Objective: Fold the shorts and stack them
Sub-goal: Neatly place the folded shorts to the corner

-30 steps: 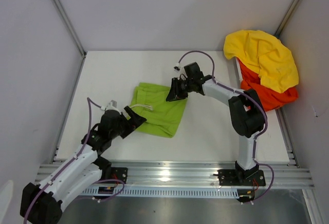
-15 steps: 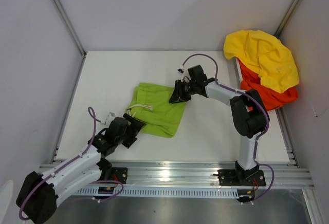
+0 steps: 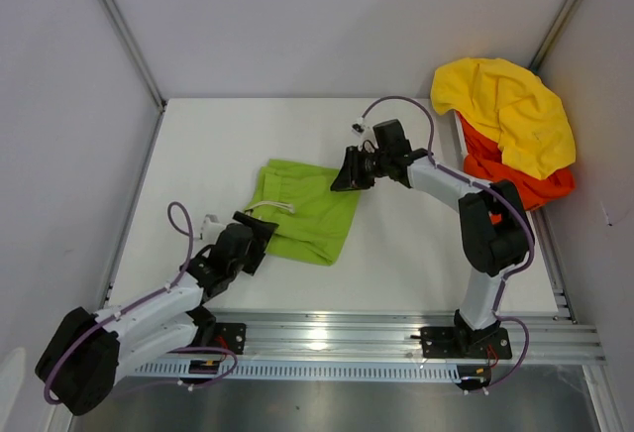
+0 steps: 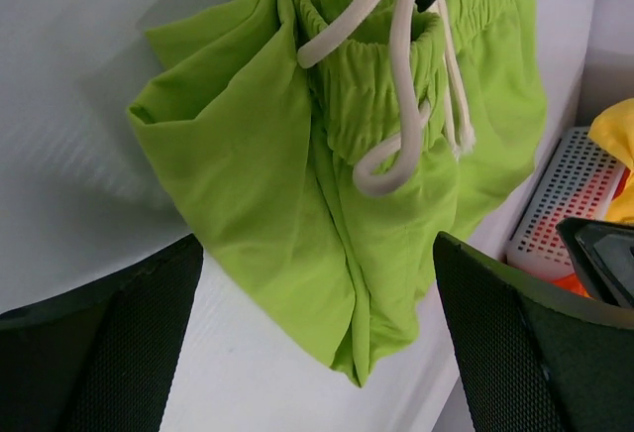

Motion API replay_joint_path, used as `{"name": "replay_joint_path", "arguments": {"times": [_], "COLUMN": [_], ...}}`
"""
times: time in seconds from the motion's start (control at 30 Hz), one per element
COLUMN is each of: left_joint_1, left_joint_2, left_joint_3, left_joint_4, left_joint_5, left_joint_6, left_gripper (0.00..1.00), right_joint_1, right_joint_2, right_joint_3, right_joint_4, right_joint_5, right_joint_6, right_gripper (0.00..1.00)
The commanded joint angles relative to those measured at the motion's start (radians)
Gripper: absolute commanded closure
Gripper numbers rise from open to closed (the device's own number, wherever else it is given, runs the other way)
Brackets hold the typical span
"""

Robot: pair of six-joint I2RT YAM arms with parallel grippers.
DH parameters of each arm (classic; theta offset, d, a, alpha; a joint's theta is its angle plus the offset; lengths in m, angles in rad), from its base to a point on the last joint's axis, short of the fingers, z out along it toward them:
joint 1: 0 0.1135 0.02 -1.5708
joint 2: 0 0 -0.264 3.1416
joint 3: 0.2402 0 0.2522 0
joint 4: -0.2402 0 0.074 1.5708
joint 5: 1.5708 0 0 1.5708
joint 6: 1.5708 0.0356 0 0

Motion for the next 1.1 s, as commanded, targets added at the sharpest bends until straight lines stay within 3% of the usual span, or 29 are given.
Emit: {"name": "replay_joint_path", "arguments": {"times": [0.0,0.33,0.43,0.5,0.63,0.67,0.73,0.87,1.0,1.03,1.07], "left_joint_1": [-0.007,-0.007,-0.007,0.005,0.163,0.189,0.263,0.326,0.389,0.404,0.419], "left_joint_2": [0.087,0.281,0.301,0.305,0.350,0.380,0.417,0.589,0.777,0.805,0.828], "left_joint_3": [0.005,0.064,0.074,0.094,0.125,0.136,0.203,0.395,0.675,0.736,0.757], "left_joint_4": [0.145,0.274,0.267,0.212,0.263,0.265,0.256,0.106,-0.009,0.053,0.063], "left_joint_5": [-0.035,-0.044,-0.068,-0.070,0.105,0.135,0.215,0.255,0.330,0.472,0.493], "left_joint_6": [-0.045,-0.049,-0.026,-0.013,0.166,0.204,0.357,0.588,0.920,0.997,1.061], "left_gripper": [0.01,0.01,0.11,0.23,0.58,0.77,0.99,1.00,1.00,1.00,1.00], "right_joint_1": [-0.013,-0.028,-0.036,-0.040,-0.048,-0.048,-0.051,-0.053,-0.054,-0.054,-0.054], "right_joint_2": [-0.054,-0.100,-0.116,-0.124,-0.150,-0.155,-0.166,-0.166,-0.166,-0.164,-0.164], "right_joint_3": [-0.014,-0.043,-0.058,-0.070,-0.086,-0.090,-0.101,-0.109,-0.101,-0.100,-0.089], "right_joint_4": [0.029,0.026,0.029,0.026,0.023,0.026,0.028,0.036,0.034,0.026,0.017], "right_joint_5": [-0.022,-0.028,-0.029,-0.031,-0.035,-0.038,-0.043,-0.055,-0.074,-0.078,-0.083], "right_joint_6": [-0.003,-0.007,-0.006,-0.009,-0.013,-0.012,-0.012,-0.010,-0.010,-0.013,-0.021], "right_gripper": [0.74,0.74,0.74,0.75,0.75,0.75,0.76,0.76,0.76,0.76,0.76]}}
